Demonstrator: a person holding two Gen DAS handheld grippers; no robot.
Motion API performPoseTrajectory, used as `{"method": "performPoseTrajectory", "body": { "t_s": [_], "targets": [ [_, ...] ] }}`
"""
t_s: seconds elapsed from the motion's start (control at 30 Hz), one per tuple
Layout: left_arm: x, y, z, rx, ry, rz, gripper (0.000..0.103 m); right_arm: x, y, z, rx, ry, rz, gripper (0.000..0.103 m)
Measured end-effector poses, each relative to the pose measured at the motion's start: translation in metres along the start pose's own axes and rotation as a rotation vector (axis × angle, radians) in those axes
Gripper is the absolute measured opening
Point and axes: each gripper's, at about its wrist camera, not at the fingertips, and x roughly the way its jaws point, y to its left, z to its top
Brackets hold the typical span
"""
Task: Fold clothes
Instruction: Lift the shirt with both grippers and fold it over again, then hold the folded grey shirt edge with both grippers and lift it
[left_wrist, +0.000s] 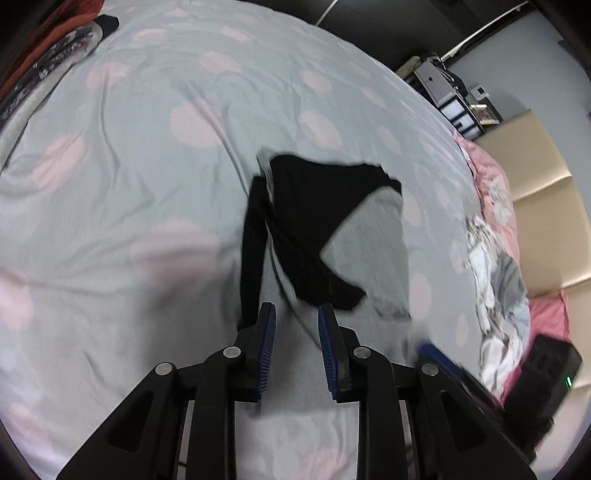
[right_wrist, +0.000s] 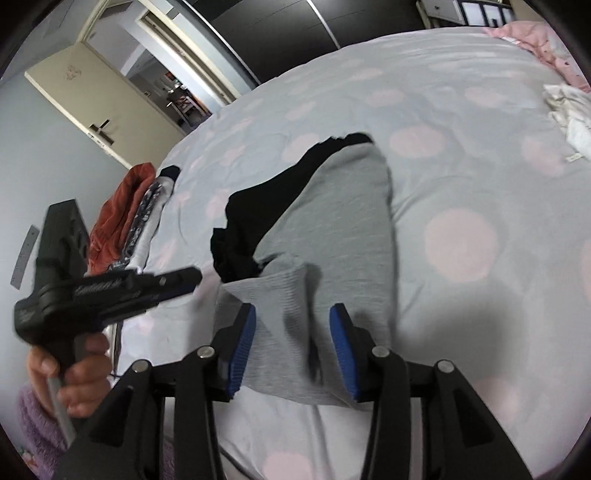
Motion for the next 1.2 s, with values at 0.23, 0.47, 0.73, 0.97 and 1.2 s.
{"method": "performPoseTrajectory", "body": {
  "t_s": [0.23, 0.47, 0.73, 0.97, 1.2],
  "targets": [
    [0.001, 0.032, -0.012, -0.122, 0.018, 0.023, 0.026, 0.026, 0.013, 0.001, -0.102, -0.006, -0.012, 0.014],
    [0.007, 0.049, -0.004, -0.186, -0.002, 0.04, 0.026, 0.006, 0.061, -0.022, -0.347, -0.011, 0.056, 0.005],
    [0.003, 0.046, -0.005, -0.152, -0.011, 0.029, 0.026, 0.041, 0.099, -0.064, -0.561, 0.118, 0.038, 0.005],
    [0.019, 0.034, -0.006, -0.104, 0.047, 0.02, 0.031, 0.07, 0.092, -0.085, -0.548, 0.222, 0.015, 0.005],
    [0.023, 0.013, -0.014, 0.0, 0.088, 0.004, 0.044, 0.055, 0.072, -0.084, -0.42, 0.255, 0.087, 0.009]
  ]
}}
